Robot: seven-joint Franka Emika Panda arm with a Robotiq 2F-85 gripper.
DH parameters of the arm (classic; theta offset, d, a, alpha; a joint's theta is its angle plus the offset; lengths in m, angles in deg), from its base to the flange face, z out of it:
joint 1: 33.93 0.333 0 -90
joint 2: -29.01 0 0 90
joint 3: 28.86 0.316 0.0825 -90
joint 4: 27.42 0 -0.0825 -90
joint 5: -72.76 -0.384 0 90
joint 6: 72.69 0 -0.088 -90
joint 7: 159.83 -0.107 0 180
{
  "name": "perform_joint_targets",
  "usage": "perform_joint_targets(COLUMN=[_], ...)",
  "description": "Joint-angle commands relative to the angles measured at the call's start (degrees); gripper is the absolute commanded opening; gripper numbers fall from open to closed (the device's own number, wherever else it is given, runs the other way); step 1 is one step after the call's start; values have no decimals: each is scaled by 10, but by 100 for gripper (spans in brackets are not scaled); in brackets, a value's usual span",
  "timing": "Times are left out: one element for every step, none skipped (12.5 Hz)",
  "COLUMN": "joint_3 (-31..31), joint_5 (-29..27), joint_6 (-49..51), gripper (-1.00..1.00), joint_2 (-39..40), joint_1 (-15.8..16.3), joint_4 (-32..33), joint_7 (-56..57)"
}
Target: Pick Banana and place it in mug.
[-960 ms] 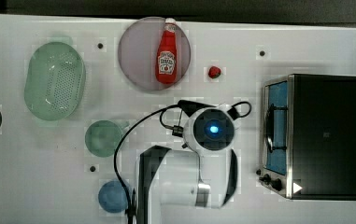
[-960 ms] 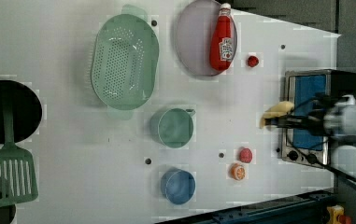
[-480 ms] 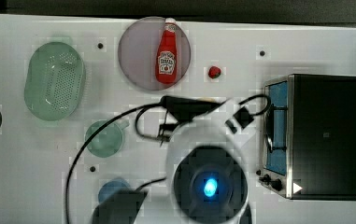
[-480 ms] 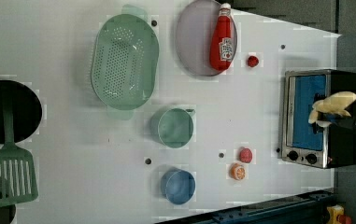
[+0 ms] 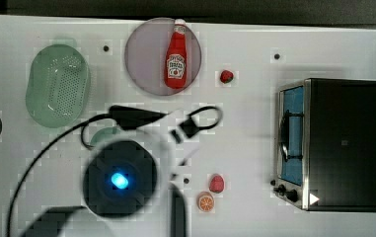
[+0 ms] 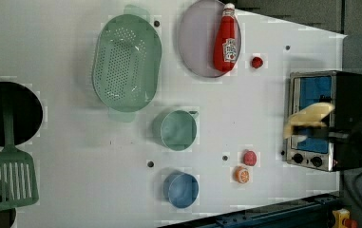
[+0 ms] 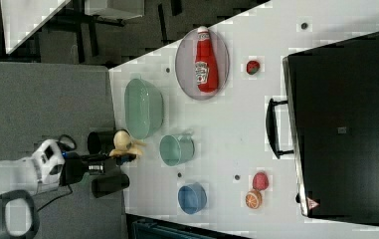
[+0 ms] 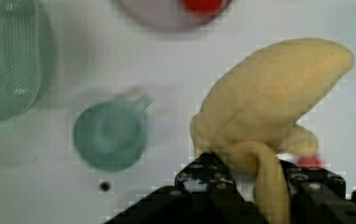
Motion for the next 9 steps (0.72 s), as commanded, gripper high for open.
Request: perform_joint_targets(joint_3=[63,93,109,121,131,136,140,141,141], joint_5=[-16,-16,-16,-16,-16,-16,-16,-14,-10], joint_6=[13,-11,-36,-64,-88,-108,-125,-147,-174], gripper=[-49,-49,-49,-49,-49,-49,-49,-49,-49], joint_2=[27,56,76,98,121,147,172,197,220], joint_1=[11,12,12,12,12,12,12,12,12], joint_4=[8,8,8,8,9,9,8,8,8], joint_7=[-166,-222,-250,-273,-289,-300,-307,-314,-321])
